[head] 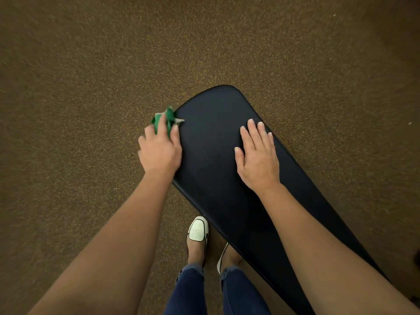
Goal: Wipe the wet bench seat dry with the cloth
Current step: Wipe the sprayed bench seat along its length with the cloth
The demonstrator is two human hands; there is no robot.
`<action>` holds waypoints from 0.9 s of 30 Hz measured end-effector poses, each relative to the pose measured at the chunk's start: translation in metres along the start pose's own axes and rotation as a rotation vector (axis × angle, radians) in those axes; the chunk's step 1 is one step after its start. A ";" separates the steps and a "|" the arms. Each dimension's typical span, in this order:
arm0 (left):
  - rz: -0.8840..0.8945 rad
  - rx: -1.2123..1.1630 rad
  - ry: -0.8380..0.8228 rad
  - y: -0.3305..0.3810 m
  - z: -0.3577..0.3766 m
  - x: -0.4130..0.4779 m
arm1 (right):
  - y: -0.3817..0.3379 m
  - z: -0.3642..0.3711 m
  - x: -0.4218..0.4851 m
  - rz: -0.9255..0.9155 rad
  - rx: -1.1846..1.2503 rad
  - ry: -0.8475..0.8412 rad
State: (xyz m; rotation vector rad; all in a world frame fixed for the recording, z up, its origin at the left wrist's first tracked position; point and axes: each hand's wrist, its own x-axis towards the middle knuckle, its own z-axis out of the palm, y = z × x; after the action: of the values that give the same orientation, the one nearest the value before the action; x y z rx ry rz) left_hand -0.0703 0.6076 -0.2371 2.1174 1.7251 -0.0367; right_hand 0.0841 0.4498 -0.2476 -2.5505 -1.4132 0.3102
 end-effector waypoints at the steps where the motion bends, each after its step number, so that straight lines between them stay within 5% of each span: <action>1: 0.031 0.038 0.045 -0.001 0.005 -0.010 | -0.001 0.001 0.000 0.004 0.002 0.001; 6: 0.142 0.145 0.050 -0.001 0.010 -0.029 | -0.007 0.002 0.000 0.039 -0.008 0.002; 11: -0.091 0.011 -0.142 0.018 -0.007 0.017 | -0.005 0.001 0.001 0.032 -0.007 -0.015; 27: -0.540 -0.234 0.087 0.018 -0.002 -0.003 | 0.007 -0.010 0.000 -0.047 -0.019 -0.127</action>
State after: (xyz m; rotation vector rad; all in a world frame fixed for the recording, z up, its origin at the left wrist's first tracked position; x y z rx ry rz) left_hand -0.0544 0.6030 -0.2293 1.4639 2.1844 0.1014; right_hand 0.0924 0.4460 -0.2404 -2.5485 -1.5252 0.4597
